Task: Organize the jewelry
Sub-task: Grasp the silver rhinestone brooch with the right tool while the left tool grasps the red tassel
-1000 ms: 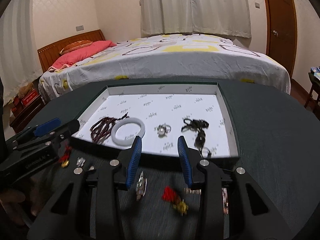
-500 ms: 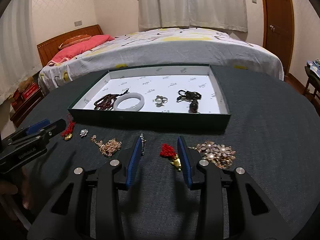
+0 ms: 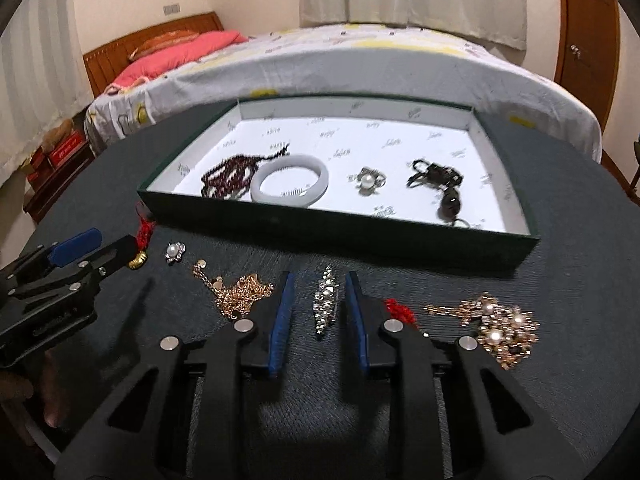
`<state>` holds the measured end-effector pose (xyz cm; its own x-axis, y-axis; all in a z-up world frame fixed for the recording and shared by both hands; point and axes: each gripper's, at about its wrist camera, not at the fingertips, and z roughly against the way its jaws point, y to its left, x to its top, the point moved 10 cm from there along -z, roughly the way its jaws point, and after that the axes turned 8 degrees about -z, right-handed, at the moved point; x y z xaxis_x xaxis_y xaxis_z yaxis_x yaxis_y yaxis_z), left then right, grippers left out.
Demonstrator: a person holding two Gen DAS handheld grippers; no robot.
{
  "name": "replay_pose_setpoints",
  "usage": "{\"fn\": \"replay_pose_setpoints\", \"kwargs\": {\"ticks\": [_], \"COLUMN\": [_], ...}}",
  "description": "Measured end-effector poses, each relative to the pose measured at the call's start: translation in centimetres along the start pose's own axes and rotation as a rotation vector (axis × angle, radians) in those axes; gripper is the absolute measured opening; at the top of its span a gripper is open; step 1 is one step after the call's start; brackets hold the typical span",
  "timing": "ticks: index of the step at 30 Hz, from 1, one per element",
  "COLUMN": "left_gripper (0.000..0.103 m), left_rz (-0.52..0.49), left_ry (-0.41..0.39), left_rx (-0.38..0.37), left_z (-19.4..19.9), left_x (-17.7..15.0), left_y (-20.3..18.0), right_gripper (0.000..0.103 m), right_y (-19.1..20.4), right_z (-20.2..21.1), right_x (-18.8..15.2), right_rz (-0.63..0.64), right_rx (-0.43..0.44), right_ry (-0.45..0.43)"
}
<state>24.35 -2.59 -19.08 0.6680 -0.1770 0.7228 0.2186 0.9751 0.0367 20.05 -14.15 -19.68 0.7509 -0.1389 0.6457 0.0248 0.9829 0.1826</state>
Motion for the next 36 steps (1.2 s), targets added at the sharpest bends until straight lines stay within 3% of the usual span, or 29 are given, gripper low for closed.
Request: {"fn": "replay_pose_setpoints", "kwargs": {"ticks": [4,10,25,36], "left_gripper": [0.067,0.067,0.066,0.038], "left_rz": [0.006,0.001,0.037,0.006], "left_ry": [0.019,0.031,0.057,0.11], "left_rx": [-0.009,-0.013,-0.004,-0.03], "left_z": [-0.4,-0.8,-2.1,-3.5], "left_x": [-0.2,-0.3,0.6,-0.1], "left_y": [0.0,0.0,1.7,1.1], "right_gripper": [0.025,0.013,0.013,0.013], "right_y": [0.0,-0.3,-0.4,-1.1], "right_z": [-0.8,-0.9,-0.1,0.1], "right_x": [-0.5,-0.8,-0.8,-0.5], "right_rz": [-0.002,0.004,-0.005,-0.016], "right_rx": [-0.004,-0.014,0.009,0.011], "right_ry": [0.044,0.058,0.041,0.036]}}
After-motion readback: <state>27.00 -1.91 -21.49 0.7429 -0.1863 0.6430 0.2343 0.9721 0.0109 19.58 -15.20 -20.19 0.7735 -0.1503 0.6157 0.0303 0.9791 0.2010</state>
